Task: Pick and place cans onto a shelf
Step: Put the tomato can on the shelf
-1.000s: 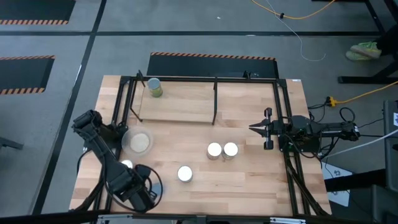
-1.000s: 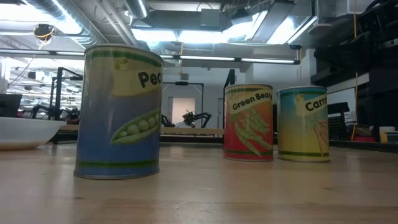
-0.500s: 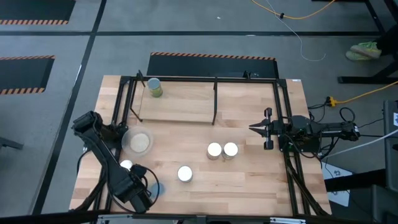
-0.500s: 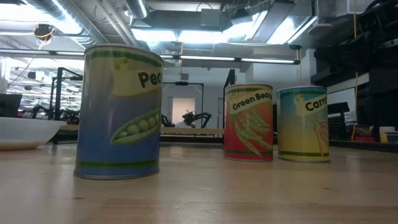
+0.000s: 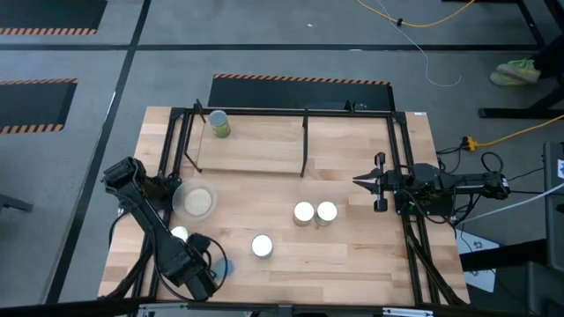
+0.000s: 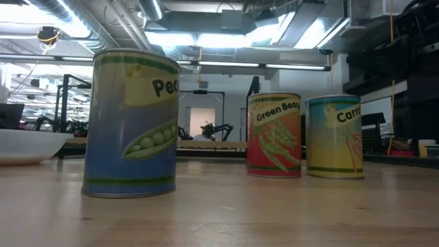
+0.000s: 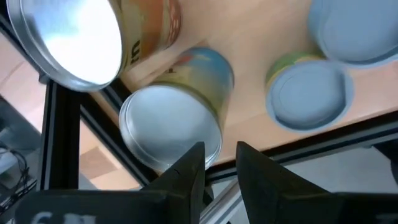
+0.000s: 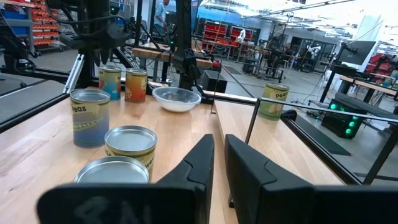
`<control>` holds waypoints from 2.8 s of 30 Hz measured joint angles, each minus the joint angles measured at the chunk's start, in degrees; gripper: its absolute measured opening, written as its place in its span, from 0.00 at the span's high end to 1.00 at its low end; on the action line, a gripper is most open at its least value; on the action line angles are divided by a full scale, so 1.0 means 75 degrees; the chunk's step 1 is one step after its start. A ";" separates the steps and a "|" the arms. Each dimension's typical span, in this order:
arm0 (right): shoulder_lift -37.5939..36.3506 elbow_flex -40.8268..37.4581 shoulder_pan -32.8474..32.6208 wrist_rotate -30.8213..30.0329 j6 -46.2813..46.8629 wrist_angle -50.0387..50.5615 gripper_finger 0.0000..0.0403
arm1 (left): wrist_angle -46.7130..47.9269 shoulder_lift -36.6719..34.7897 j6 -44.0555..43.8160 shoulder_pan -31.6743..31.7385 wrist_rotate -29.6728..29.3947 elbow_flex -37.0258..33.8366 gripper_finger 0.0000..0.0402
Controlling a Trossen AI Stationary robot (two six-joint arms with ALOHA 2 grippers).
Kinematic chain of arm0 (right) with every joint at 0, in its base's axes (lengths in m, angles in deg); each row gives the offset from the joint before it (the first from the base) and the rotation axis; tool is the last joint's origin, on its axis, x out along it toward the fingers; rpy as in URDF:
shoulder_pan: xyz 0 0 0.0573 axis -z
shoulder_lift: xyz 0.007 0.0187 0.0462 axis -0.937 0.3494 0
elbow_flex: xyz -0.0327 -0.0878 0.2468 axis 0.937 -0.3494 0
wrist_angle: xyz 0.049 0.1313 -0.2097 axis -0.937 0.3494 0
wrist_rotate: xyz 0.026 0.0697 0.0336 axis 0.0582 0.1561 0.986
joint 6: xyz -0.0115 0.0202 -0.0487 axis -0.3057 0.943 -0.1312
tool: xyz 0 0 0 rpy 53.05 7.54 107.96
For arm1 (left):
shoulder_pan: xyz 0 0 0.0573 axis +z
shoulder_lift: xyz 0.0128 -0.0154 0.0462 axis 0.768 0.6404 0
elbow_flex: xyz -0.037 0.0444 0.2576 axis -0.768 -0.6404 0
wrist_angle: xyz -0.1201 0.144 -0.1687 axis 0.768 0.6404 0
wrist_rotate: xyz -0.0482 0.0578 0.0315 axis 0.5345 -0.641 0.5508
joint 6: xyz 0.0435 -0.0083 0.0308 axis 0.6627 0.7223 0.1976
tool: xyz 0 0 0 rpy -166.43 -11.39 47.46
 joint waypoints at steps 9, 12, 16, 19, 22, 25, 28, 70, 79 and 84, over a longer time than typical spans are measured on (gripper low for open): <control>0.0000 0.0000 0.0000 0.0000 0.0000 -0.0001 0.89 | 0.0017 0.0000 -0.0046 0.0000 -0.0364 0.0000 0.79; 0.0000 0.0000 0.0000 0.0000 0.0000 0.0002 0.89 | 0.0017 0.0000 -0.0106 0.0000 -0.0361 0.0000 0.79; 0.0000 0.0000 0.0000 0.0000 0.0000 0.0000 0.89 | -0.0007 0.0000 -0.0209 0.0000 -0.0346 -0.0054 0.79; 0.0000 -0.0002 0.0000 0.0000 0.0000 0.0000 0.89 | -0.0087 0.0006 -0.0206 0.0000 -0.0244 -0.0283 0.79; 0.0001 0.0000 0.0000 0.0000 0.0000 0.0001 0.89 | -0.0367 0.0009 -0.0200 -0.0003 -0.0084 -0.0561 0.79; 0.0000 0.0000 0.0000 0.0000 0.0000 -0.0001 0.89 | -0.0526 -0.0009 -0.0189 0.0000 -0.0081 -0.0698 0.79; 0.0000 0.0000 0.0000 0.0000 0.0000 0.0002 0.89 | -0.0557 -0.0026 -0.0185 0.0000 -0.0078 -0.0737 0.79; 0.0000 0.0000 0.0000 0.0000 0.0000 -0.0001 0.89 | -0.0318 -0.0061 0.3343 0.1091 -0.1256 0.2085 1.00; 0.0000 0.0000 0.0000 -0.0002 -0.0003 -0.0001 0.89 | 0.0370 -0.0070 0.5590 0.3046 -0.1567 0.2124 1.00; 0.0000 -0.0001 0.0000 0.0000 -0.0003 -0.0001 0.89 | 0.0872 -0.0070 0.6827 0.4295 -0.1684 0.2124 1.00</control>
